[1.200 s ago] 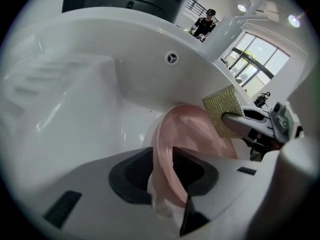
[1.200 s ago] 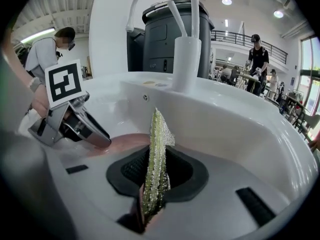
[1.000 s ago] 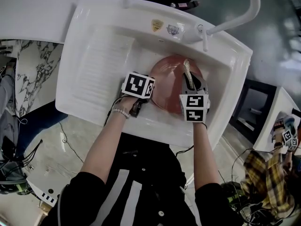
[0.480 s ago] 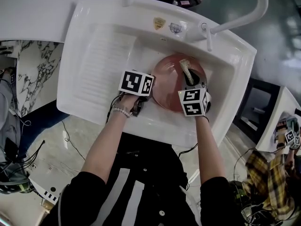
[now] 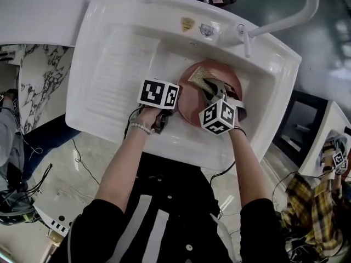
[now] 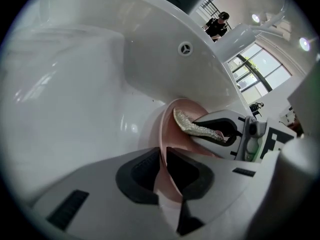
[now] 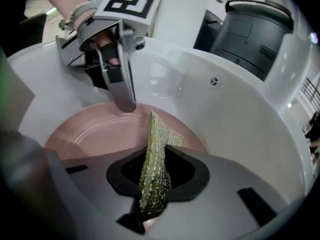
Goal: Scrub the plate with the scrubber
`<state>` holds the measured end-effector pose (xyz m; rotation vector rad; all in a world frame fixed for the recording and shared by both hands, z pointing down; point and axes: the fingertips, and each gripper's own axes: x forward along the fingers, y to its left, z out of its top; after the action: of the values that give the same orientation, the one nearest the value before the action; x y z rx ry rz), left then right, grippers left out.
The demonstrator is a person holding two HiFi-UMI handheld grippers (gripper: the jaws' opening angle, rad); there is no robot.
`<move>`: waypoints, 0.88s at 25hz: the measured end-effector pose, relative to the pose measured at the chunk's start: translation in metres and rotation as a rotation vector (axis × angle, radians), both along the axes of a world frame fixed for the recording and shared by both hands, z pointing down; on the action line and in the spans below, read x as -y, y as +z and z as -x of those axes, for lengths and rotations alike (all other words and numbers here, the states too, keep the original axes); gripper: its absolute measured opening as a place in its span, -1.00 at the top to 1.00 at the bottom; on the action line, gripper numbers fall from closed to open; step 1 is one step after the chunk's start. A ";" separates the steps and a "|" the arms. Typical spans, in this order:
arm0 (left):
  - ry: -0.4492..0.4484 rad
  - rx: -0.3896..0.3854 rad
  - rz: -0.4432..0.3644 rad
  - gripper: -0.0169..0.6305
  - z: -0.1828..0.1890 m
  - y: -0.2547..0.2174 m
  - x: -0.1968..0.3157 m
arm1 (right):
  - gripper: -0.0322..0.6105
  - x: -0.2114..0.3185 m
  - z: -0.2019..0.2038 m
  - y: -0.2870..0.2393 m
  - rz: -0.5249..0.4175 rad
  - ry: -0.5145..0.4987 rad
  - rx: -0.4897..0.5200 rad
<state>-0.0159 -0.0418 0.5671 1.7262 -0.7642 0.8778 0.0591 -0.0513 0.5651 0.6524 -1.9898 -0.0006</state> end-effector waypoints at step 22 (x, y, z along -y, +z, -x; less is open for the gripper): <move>0.028 -0.124 0.052 0.52 -0.011 -0.014 -0.011 | 0.67 -0.027 0.009 0.003 -0.060 -0.211 -0.141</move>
<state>-0.0049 -0.0310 0.5531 1.7320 -0.6312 0.7947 0.0503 -0.0247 0.5681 0.4640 -1.9183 -0.2286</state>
